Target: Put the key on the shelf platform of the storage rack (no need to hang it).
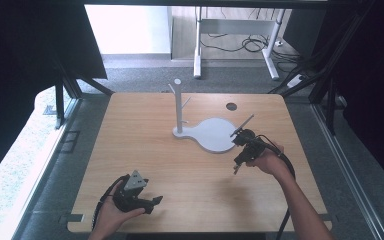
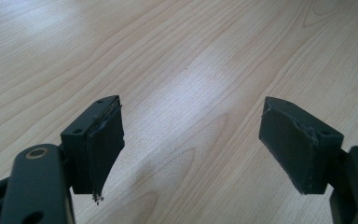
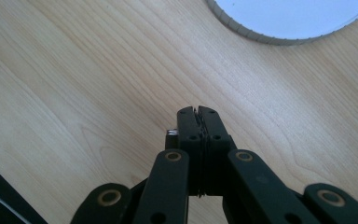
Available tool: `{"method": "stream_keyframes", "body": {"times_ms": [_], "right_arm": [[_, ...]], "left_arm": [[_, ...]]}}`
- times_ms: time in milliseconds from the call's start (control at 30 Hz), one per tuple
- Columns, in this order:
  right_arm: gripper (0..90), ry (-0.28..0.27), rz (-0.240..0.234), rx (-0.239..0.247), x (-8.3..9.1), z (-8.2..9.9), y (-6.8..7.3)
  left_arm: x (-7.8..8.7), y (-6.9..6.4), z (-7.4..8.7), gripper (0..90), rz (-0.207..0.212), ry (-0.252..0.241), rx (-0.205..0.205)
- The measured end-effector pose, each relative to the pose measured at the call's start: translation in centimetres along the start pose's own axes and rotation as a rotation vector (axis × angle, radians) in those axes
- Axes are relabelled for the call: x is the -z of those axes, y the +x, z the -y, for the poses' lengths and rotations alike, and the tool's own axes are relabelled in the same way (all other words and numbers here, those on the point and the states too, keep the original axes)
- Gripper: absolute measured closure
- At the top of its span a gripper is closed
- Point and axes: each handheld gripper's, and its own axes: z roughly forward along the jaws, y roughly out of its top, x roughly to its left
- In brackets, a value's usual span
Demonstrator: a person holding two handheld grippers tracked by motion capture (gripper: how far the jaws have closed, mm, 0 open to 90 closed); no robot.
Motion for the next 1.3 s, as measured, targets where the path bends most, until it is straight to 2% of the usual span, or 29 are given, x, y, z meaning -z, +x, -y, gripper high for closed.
{"method": "stream_keyframes", "body": {"times_ms": [400,633,900,1167,1300], "right_arm": [[89.6,0.01,0.002,0.011,-0.1,-2.0,-0.4],[89.6,-0.011,0.007,0.011,0.2,-3.1,-0.6],[89.6,-0.037,-0.001,-0.007,0.4,-4.0,-1.2],[89.6,-0.042,-0.009,-0.038,0.1,-4.4,-2.0],[89.6,-0.043,-0.007,-0.037,0.2,-4.7,-2.2]], "left_arm": [[0.2,0.0,0.0,22.2,0.0,-0.003,0.003],[0.3,-0.1,0.0,22.2,-0.003,-0.01,0.002],[0.2,-0.2,0.0,22.3,-0.001,-0.016,0.006],[0.1,-0.3,0.0,22.2,0.002,-0.013,0.002],[0.0,-0.3,0.0,22.3,0.003,-0.004,-0.005]]}}
